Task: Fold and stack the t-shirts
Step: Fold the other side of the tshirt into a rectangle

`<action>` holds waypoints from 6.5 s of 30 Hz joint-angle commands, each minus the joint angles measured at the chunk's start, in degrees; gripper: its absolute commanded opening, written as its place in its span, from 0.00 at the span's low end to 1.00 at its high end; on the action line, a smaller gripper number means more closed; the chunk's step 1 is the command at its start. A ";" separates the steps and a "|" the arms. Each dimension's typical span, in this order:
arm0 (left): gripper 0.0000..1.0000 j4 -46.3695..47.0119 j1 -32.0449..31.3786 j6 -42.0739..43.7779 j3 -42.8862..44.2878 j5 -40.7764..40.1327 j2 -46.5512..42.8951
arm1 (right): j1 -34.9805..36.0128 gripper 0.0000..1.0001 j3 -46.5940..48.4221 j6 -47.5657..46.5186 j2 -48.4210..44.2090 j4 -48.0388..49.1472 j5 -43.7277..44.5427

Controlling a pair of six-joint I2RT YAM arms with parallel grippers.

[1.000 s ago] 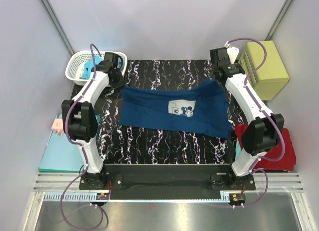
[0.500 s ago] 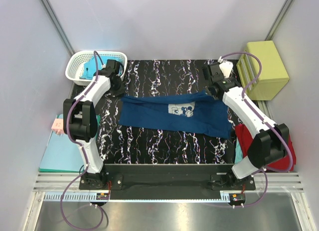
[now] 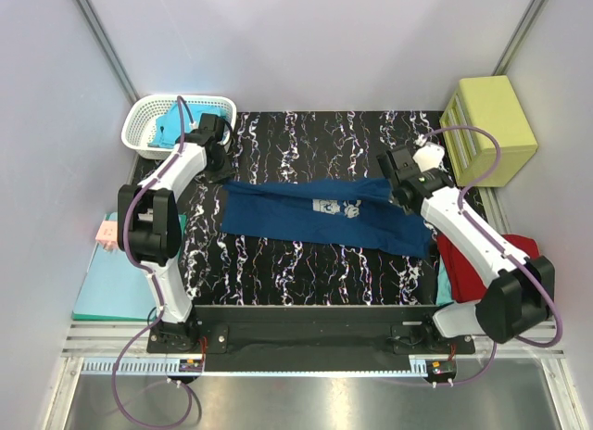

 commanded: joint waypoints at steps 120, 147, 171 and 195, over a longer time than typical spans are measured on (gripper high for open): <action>0.61 4.43 -9.94 1.42 -4.36 3.68 4.74 | -9.56 0.25 8.77 -6.72 20.17 4.96 -19.88; 0.58 -1.55 -8.01 2.39 8.73 6.15 15.11 | -19.50 0.21 17.81 -2.59 38.19 3.30 -26.49; 0.64 4.86 -11.70 2.74 1.88 9.58 6.67 | -16.78 0.26 6.07 -5.49 16.32 5.58 -23.77; 0.58 3.64 -13.28 3.00 0.56 10.45 13.97 | -16.69 0.20 0.50 -3.99 26.86 5.76 -26.32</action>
